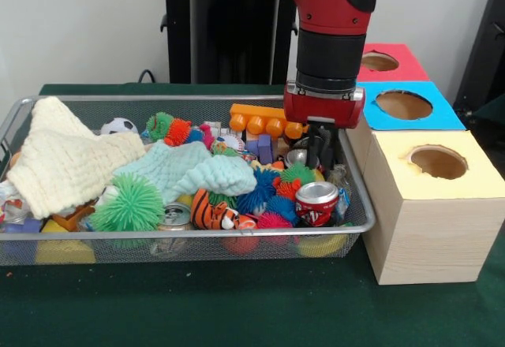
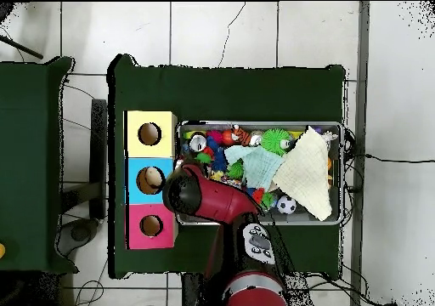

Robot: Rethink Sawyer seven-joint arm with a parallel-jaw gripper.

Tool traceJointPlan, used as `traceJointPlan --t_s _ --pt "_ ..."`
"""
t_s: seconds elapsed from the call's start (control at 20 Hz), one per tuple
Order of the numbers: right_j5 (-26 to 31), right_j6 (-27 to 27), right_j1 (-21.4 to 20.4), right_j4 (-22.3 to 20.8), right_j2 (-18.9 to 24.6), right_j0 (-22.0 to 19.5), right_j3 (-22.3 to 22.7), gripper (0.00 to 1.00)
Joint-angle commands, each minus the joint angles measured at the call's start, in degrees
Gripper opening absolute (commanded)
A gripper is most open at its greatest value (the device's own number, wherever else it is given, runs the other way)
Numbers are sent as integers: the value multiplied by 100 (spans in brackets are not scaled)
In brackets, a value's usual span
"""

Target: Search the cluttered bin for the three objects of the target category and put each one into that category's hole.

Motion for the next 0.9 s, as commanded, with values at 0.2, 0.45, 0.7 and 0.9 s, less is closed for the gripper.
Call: traceJointPlan --t_s 0.2,0.45,0.7,0.9 --pt "1242 178 -50 -434 -25 -37 -243 100" --pt "1307 298 102 -480 36 -52 -394 100" --pt "1280 330 101 -644 124 -124 -358 100" --pt "1218 349 110 -738 171 -154 -326 100"
